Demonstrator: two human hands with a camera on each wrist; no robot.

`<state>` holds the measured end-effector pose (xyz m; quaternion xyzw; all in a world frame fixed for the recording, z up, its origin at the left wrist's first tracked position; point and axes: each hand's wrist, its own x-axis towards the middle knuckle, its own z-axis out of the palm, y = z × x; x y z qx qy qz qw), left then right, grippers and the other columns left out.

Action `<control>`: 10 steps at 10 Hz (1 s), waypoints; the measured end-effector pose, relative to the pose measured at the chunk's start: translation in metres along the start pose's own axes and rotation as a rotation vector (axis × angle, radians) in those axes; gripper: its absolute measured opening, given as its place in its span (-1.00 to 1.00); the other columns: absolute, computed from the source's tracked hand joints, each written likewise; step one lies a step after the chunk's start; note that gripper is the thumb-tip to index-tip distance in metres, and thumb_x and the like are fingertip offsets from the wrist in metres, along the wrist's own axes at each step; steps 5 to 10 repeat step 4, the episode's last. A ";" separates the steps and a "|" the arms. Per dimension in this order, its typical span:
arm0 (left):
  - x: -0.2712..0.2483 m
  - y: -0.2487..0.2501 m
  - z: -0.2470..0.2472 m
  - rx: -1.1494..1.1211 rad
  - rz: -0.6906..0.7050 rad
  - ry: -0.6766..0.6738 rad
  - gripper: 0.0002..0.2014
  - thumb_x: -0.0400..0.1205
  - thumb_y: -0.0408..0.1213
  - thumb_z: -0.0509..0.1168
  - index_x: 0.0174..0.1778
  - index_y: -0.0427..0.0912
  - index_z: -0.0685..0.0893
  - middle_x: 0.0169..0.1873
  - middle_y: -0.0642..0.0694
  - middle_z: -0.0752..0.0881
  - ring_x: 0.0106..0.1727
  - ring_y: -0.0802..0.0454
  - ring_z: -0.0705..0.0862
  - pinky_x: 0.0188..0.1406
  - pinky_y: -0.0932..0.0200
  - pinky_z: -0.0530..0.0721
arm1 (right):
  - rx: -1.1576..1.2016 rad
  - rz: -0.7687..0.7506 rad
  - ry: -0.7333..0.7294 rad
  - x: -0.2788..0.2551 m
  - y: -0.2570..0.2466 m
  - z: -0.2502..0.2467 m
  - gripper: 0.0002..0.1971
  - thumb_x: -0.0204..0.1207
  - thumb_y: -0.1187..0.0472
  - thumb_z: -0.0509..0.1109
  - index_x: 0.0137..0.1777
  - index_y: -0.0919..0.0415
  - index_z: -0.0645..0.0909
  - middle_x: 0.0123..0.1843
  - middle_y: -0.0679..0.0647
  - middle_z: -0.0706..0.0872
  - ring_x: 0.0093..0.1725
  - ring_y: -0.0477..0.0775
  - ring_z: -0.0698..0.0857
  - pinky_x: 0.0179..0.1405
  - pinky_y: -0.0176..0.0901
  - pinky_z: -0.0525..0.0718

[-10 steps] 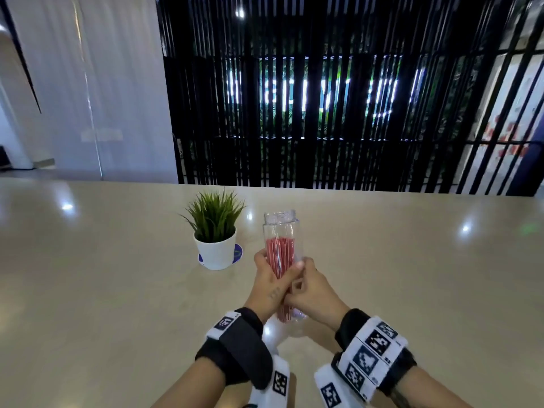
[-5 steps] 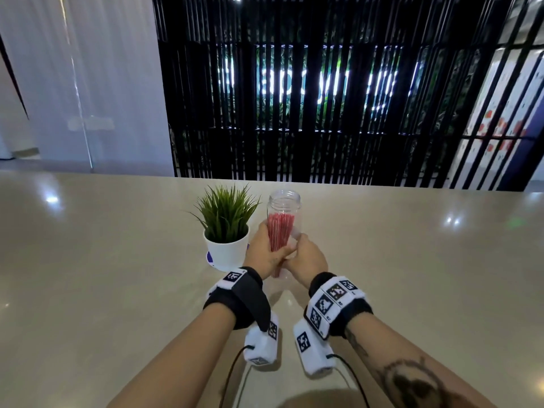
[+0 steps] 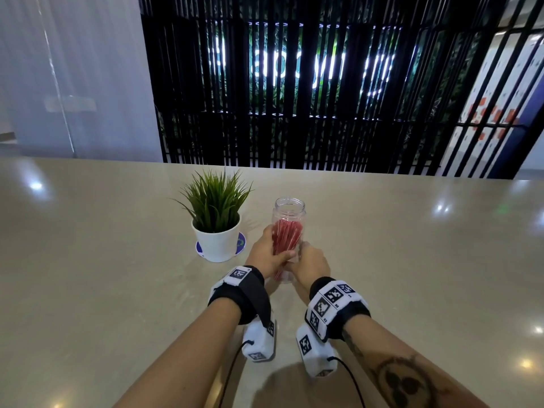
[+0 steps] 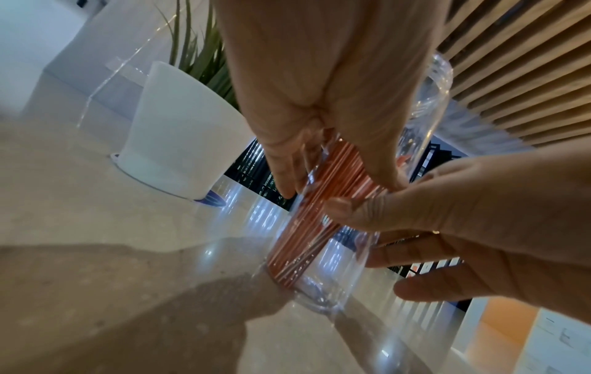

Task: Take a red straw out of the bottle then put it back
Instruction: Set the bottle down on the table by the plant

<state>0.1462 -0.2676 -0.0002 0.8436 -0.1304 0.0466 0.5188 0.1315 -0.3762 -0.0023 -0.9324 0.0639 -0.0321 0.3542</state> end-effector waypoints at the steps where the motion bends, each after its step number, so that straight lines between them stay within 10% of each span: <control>1: 0.000 -0.002 0.000 -0.020 -0.022 -0.010 -0.36 0.47 -0.31 0.41 0.42 -0.23 0.28 0.29 -0.26 0.58 0.29 -0.15 0.56 0.23 0.16 0.43 | 0.002 0.002 -0.008 -0.003 -0.001 0.000 -0.56 0.39 0.20 0.47 0.24 0.28 0.49 0.10 0.26 0.75 0.10 0.30 0.73 0.00 0.00 0.66; 10: 0.000 -0.005 -0.005 0.015 -0.143 -0.051 -0.12 0.42 -0.20 0.46 0.54 -0.25 0.06 0.46 -0.28 0.43 0.46 -0.19 0.40 0.45 -0.05 0.35 | 0.114 -0.008 -0.029 -0.009 -0.001 -0.005 -0.37 0.34 0.25 0.53 0.36 0.27 0.33 0.15 0.26 0.71 0.13 0.31 0.71 0.11 0.10 0.71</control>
